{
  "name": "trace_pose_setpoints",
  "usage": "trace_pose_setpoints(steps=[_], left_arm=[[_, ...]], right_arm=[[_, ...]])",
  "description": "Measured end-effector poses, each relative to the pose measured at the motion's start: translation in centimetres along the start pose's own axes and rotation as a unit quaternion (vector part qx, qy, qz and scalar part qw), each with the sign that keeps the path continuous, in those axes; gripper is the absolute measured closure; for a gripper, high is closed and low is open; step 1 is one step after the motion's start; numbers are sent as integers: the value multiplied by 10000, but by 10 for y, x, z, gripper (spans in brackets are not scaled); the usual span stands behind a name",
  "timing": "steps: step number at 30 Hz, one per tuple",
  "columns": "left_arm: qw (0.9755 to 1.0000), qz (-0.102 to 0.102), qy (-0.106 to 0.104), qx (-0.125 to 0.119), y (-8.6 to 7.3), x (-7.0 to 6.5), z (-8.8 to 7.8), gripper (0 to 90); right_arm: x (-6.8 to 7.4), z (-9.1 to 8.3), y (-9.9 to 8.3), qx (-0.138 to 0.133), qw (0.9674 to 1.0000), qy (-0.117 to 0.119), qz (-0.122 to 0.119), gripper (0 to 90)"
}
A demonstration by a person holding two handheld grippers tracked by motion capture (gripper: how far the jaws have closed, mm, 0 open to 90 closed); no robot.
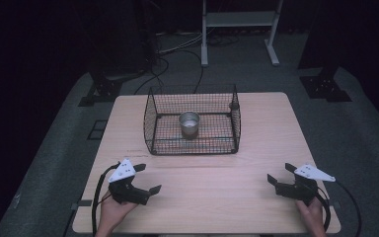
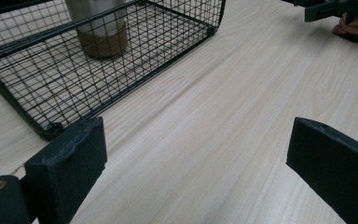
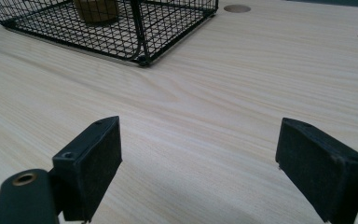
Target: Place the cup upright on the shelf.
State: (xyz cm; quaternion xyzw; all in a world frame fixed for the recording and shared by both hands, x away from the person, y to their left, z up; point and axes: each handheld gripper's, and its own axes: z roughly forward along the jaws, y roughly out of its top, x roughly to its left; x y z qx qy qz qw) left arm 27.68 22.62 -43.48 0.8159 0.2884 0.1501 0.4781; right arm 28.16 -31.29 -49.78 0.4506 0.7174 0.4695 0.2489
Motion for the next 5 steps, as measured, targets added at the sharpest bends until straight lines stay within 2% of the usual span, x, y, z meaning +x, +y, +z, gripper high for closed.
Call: trace_pose_setpoints(steps=[5], left_arm=[[9998,-81,172,-101,-13,-3,-4,38]], right_arm=[[0,0,0,-4,10000,6,17,136]])
